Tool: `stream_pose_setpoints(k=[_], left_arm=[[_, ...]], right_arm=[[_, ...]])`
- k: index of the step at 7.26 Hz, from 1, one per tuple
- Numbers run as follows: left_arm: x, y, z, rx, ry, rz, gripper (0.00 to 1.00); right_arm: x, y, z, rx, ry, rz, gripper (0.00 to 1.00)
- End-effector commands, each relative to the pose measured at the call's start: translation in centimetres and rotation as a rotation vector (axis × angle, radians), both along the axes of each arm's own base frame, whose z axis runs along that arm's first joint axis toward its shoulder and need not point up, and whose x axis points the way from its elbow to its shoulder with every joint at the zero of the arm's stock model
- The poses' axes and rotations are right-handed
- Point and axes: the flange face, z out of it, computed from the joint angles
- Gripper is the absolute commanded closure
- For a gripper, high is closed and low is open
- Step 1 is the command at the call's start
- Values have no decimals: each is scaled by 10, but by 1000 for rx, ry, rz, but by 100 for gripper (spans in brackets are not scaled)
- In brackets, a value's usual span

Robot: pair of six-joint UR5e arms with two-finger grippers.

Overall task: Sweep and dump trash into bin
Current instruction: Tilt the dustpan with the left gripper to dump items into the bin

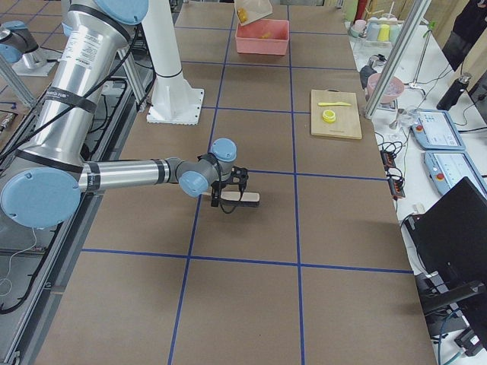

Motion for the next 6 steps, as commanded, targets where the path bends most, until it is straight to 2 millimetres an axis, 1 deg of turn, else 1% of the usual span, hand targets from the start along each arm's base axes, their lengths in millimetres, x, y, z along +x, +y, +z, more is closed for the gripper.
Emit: stream_pose_setpoints(k=[1, 2, 3, 4, 5, 6], left_arm=[[-4, -8, -6, 2, -52, 36, 73], [-5, -8, -6, -8, -78, 41, 73], [-4, -14, -9, -14, -94, 48, 74], [-4, -30, -16, -53, -99, 48, 75], [-4, -35, -19, -51, -103, 63, 75], [-3, -49, -28, -58, -115, 78, 77]], right_arm=[[17, -15, -15, 67, 9, 72, 0], [35, -27, -17, 75, 9, 132, 0], [52, -41, -23, 88, 2, 190, 0], [63, -45, -22, 88, 7, 221, 0], [73, -65, -38, 102, -24, 266, 0], [93, -80, -46, 64, -36, 314, 0]])
